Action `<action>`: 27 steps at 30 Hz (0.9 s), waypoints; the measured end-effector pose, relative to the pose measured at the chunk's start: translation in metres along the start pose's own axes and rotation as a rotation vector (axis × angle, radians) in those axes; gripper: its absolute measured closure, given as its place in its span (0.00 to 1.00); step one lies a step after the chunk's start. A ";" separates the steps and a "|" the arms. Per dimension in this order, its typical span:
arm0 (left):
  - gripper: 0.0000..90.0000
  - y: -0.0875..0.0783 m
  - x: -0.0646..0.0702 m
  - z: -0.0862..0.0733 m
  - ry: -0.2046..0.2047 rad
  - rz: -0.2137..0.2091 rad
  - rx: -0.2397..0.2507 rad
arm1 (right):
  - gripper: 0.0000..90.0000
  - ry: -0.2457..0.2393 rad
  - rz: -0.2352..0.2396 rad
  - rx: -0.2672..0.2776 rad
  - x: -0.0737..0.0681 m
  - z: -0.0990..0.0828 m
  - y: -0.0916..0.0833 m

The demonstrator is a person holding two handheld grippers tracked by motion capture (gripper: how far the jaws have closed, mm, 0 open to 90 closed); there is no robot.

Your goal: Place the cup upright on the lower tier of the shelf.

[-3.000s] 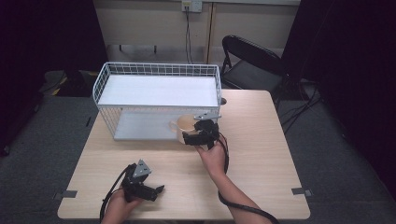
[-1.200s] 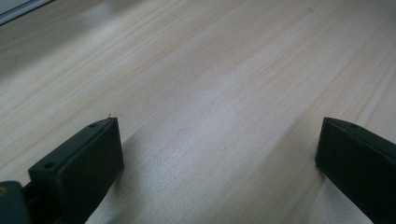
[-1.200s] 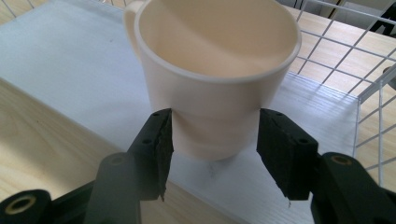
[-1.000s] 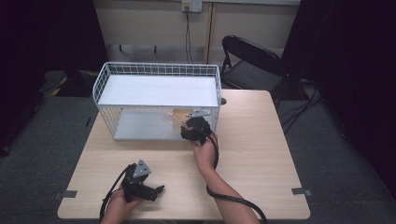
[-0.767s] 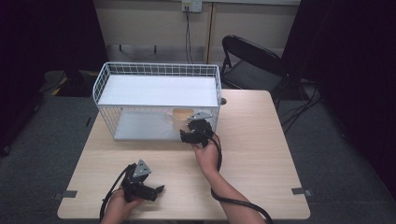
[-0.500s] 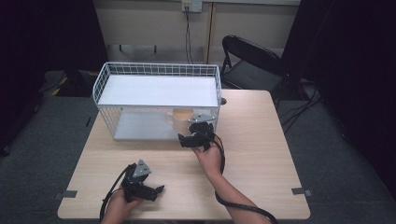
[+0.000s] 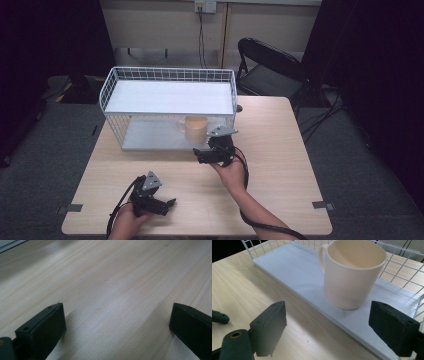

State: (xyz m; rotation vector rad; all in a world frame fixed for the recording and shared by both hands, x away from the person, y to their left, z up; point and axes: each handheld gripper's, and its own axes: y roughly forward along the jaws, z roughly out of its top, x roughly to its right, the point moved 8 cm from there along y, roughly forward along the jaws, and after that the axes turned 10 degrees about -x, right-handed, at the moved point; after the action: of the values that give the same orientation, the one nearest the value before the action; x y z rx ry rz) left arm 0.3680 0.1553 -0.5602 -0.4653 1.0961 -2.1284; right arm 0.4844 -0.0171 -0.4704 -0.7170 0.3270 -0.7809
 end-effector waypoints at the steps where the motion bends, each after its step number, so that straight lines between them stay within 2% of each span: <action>1: 0.00 0.000 0.000 0.000 0.000 0.000 0.000 | 0.16 -0.006 0.006 -0.002 0.001 -0.001 -0.003; 5: 0.00 0.000 0.000 0.000 0.000 0.000 0.000 | 0.16 -0.013 0.040 -0.001 0.005 -0.007 -0.012; 13: 0.00 0.000 0.000 0.000 0.000 0.000 0.000 | 0.17 0.000 0.048 -0.003 0.017 -0.018 -0.020; 27: 0.00 0.000 0.000 0.000 0.000 0.000 0.000 | 0.16 -0.055 0.067 -0.006 0.019 -0.035 -0.035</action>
State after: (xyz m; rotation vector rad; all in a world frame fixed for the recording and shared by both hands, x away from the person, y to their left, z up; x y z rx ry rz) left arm 0.3680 0.1553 -0.5602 -0.4653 1.0959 -2.1282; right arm 0.4612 -0.0646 -0.4711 -0.7279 0.3025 -0.6957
